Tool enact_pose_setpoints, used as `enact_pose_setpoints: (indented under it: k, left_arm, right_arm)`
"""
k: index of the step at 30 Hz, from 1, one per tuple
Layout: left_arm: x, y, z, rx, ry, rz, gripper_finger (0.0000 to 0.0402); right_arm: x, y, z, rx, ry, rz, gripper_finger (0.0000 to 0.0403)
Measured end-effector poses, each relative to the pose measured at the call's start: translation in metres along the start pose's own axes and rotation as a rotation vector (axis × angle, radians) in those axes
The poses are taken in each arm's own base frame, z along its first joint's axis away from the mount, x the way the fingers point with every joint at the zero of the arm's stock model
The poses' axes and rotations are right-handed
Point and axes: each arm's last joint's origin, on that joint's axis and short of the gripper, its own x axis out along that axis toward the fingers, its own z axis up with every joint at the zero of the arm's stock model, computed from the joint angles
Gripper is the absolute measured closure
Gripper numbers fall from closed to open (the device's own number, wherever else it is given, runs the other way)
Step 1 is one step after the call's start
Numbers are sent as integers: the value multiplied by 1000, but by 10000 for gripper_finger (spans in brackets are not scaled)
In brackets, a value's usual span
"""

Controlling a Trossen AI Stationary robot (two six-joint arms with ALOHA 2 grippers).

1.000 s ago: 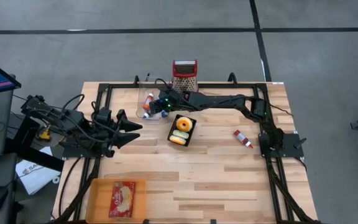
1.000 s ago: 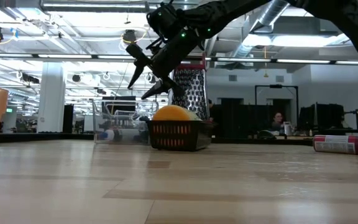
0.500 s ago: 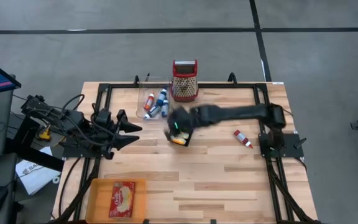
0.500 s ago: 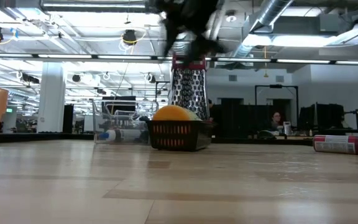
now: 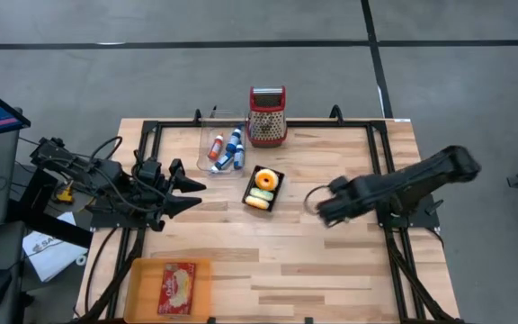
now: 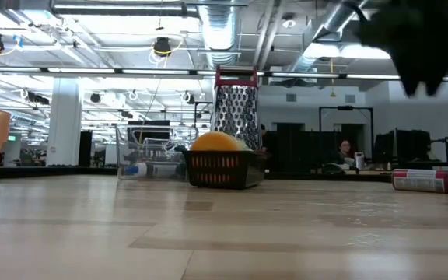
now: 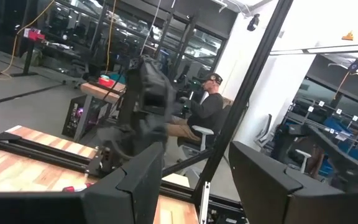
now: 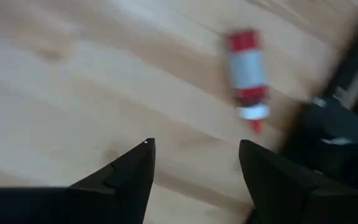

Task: Pick & Place Food Item
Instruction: Put the red food coloring bottle into the transparent bin

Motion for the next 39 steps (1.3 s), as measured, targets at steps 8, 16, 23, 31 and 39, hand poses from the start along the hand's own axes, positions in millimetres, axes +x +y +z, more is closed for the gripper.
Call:
enact_pose_setpoints:
  k: [8, 16, 23, 31, 39]
  left_arm:
    - [1, 2, 1, -14, -5, 12, 219]
    - [2, 6, 5, -40, -50, 48, 219]
    - [3, 7, 11, -61, -115, 57, 219]
    - [9, 6, 8, -56, -112, 60, 219]
    - [13, 5, 5, -64, -110, 59, 219]
  right_arm:
    - [34, -65, 0, 7, 72, 44, 179]
    - [64, -78, 10, -119, 97, 40, 179]
    - [82, -78, 27, -72, 140, 23, 179]
    - [108, -75, 40, -72, 207, -20, 180]
    - [127, -70, 51, -108, 258, -16, 180]
